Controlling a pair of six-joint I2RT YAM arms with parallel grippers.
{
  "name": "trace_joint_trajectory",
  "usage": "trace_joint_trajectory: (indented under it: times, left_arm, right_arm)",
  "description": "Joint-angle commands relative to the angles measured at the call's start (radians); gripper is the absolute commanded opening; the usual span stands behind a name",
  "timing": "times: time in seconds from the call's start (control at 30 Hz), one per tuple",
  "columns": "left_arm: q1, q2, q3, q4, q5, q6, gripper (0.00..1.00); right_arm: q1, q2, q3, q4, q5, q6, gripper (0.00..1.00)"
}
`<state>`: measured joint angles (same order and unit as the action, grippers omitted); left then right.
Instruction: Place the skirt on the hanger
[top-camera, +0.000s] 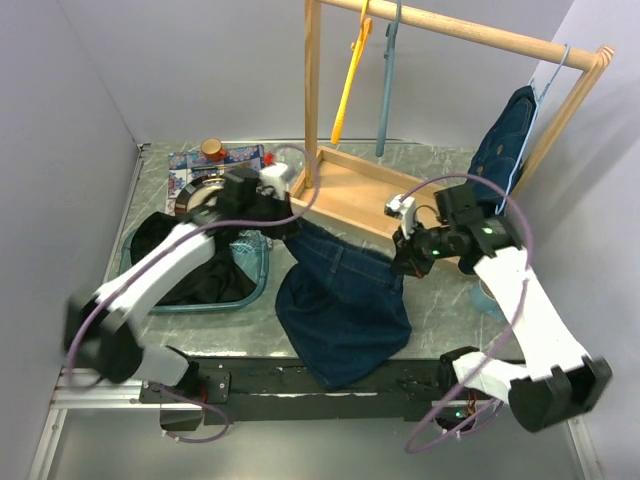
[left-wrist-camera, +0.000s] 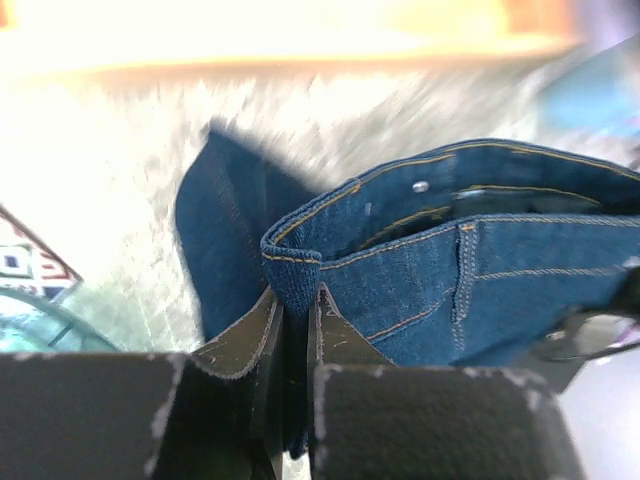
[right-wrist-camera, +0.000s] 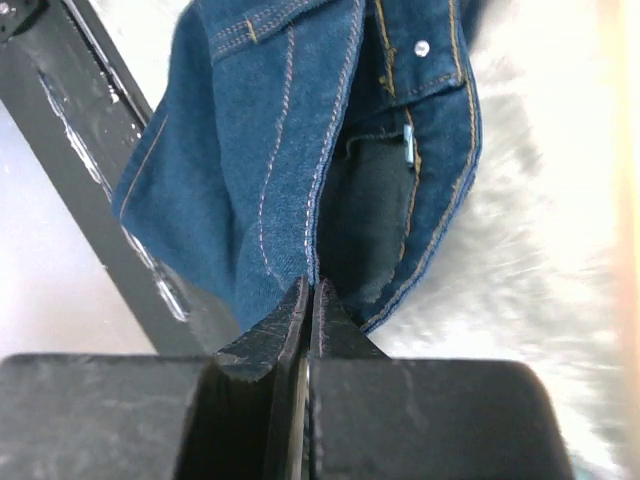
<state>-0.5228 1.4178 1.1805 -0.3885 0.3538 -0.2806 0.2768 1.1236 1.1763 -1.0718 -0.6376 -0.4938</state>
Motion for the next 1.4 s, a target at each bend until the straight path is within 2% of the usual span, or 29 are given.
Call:
trace_joint_trajectory:
  times: [0.0,0.1,0.2,0.33,0.47,0.6,0.77,0.93,1.07,1.2,1.37]
  left_arm:
    - [0.026,-0.265,-0.048,0.111,0.028,-0.055,0.01]
    - [0.03,-0.392,-0.056,0.166,0.028,-0.084,0.01]
    - [0.03,-0.457,-0.015,0.194,0.051,-0.103,0.01]
    - [0.03,-0.477,0.076,0.212,0.123,-0.143,0.01]
    - [0.03,-0.479,0.14,0.243,0.198,-0.186,0.01]
    - [0.03,-0.528,0.126,0.318,0.263,-0.278,0.01]
    - [0.029,-0.585,0.137,0.349,0.263,-0.348,0.01]
    - [0.029,-0.571,0.148,0.274,0.203,-0.33,0.01]
    - [0.03,-0.556,0.085,0.296,0.162,-0.336,0.01]
    - [0.03,-0.52,0.022,0.295,0.056,-0.345,0.01]
    - [0.03,-0.419,-0.088,0.373,-0.022,-0.325,0.01]
  right_arm:
    - [-0.002,-0.119,0.144,-0.089,-0.011,-0.117,0.0]
    - [-0.002,-0.181,0.244,-0.083,0.053,-0.16,0.0]
    - [-0.004,-0.231,0.313,-0.056,0.131,-0.184,0.0]
    - [-0.004,-0.265,0.39,-0.036,0.176,-0.181,0.0]
    - [-0.014,-0.297,0.468,-0.043,0.161,-0.186,0.0]
    - [-0.05,-0.318,0.54,-0.066,0.109,-0.198,0.0]
    - [-0.114,-0.343,0.605,-0.09,0.049,-0.193,0.0]
    - [-0.114,-0.332,0.563,-0.021,0.13,-0.15,0.0]
    - [-0.116,-0.317,0.504,0.022,0.162,-0.138,0.0]
    - [-0.116,-0.288,0.445,0.062,0.2,-0.132,0.0]
    - [-0.116,-0.237,0.321,0.197,0.3,-0.124,0.0]
